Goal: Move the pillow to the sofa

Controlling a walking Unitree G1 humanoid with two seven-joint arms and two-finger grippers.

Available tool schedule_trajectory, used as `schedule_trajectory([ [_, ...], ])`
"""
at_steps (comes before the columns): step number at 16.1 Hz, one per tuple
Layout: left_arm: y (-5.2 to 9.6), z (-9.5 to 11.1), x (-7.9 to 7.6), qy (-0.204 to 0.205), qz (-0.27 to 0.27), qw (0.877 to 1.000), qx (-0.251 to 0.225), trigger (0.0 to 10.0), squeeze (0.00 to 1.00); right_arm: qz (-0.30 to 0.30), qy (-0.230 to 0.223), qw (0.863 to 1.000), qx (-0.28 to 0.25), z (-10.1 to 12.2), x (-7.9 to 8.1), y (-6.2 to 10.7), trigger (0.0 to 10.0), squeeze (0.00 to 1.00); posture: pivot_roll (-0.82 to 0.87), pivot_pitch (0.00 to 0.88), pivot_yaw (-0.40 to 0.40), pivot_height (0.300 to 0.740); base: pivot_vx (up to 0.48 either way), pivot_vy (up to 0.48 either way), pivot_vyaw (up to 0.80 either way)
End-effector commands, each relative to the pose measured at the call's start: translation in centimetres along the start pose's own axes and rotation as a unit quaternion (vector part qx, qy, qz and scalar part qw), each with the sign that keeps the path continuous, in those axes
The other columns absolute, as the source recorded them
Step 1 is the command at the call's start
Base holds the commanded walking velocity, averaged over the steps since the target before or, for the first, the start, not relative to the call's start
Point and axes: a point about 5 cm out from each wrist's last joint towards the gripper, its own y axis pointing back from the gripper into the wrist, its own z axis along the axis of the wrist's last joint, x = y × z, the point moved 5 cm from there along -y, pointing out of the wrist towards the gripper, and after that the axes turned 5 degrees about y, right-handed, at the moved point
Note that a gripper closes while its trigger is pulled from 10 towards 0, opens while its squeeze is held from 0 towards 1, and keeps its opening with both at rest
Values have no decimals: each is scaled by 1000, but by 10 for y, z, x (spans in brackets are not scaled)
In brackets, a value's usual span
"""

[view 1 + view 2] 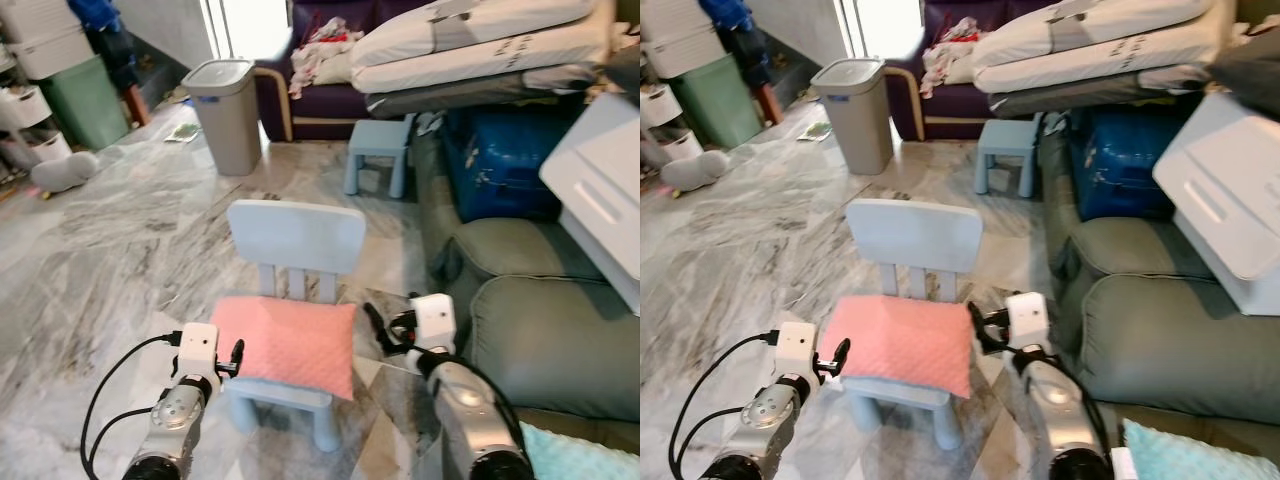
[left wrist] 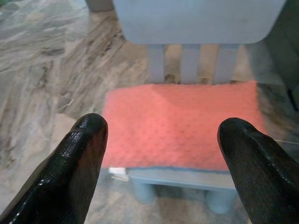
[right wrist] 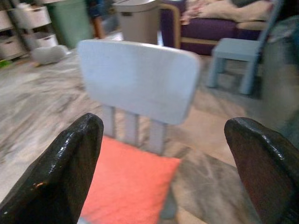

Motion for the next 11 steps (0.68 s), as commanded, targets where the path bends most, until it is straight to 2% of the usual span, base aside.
schedule_trajectory([
  [1, -1, 2, 5, 2, 3, 1000, 1, 10000, 0, -1, -7, 1000, -2, 1, 0, 0, 10000, 0, -109, 5, 55, 740, 0, 0, 0],
  [3, -1, 4, 5, 1, 1, 1000, -2, 10000, 0, -3, -10, 1000, -1, 0, -1, 0, 10000, 0, -108, 6, 55, 740, 0, 171, 0],
  [11, -4, 8, 6, -3, 1, 1000, -3, 10000, 0, -9, -8, 1000, -4, 1, -4, 0, 10000, 0, -109, 3, 58, 740, 0, 480, 0],
])
